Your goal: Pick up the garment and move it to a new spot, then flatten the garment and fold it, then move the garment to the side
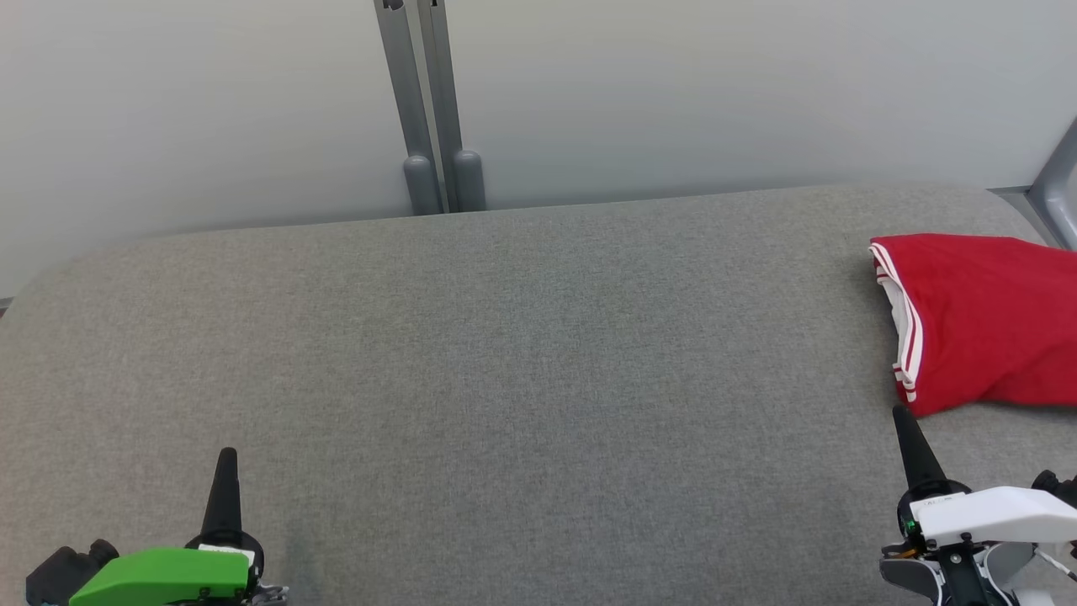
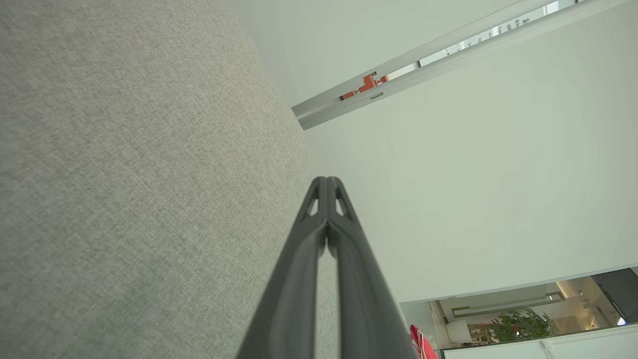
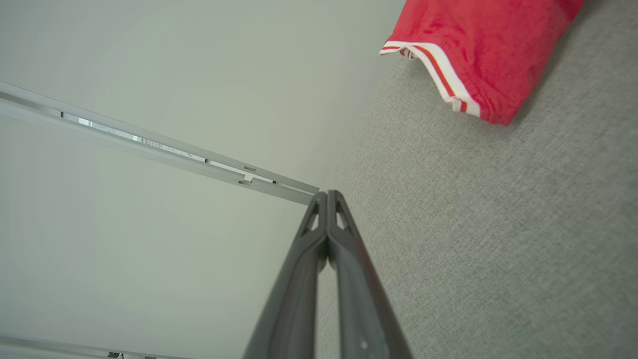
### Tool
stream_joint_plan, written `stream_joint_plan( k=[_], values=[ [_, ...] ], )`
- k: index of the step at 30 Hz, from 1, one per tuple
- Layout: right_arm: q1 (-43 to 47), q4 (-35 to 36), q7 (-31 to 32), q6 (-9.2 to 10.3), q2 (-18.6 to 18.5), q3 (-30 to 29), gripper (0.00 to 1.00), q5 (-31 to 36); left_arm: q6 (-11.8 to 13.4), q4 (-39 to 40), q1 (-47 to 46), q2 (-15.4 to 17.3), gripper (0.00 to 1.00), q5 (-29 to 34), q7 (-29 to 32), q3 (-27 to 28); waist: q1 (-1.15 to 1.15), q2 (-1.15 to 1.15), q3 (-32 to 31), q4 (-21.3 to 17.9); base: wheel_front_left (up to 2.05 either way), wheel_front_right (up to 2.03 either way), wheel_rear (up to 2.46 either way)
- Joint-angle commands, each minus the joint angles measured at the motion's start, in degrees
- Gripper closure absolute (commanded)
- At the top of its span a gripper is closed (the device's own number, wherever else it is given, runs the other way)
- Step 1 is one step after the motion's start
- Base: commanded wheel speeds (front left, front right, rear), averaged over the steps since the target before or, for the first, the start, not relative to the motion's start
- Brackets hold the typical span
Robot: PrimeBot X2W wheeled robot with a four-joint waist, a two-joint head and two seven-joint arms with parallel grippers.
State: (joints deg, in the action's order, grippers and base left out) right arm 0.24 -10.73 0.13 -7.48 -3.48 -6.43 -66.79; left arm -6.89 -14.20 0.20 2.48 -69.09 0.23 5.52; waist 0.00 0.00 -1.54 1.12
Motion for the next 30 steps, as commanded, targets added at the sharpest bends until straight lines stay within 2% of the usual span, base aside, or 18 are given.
stream_joint_plan(
  k=[1,30],
  values=[
    [-1.4,0.1,0.5,-0.02,-0.1,-0.1,1.0,-1.7,-0.3,0.5,-1.6,0.4,1.0,-1.8,0.4,0.3,0.0,0.0,0.1,0.0,0.0,0.0,0.0],
    [-4.7,-2.0,4.2,-0.03,0.3,-0.2,1.0,-16.2,-0.6,0.3,-4.9,0.5,1.0,-14.9,4.0,0.8,0.0,0.0,1.0,-0.6,0.0,0.0,0.0]
  ],
)
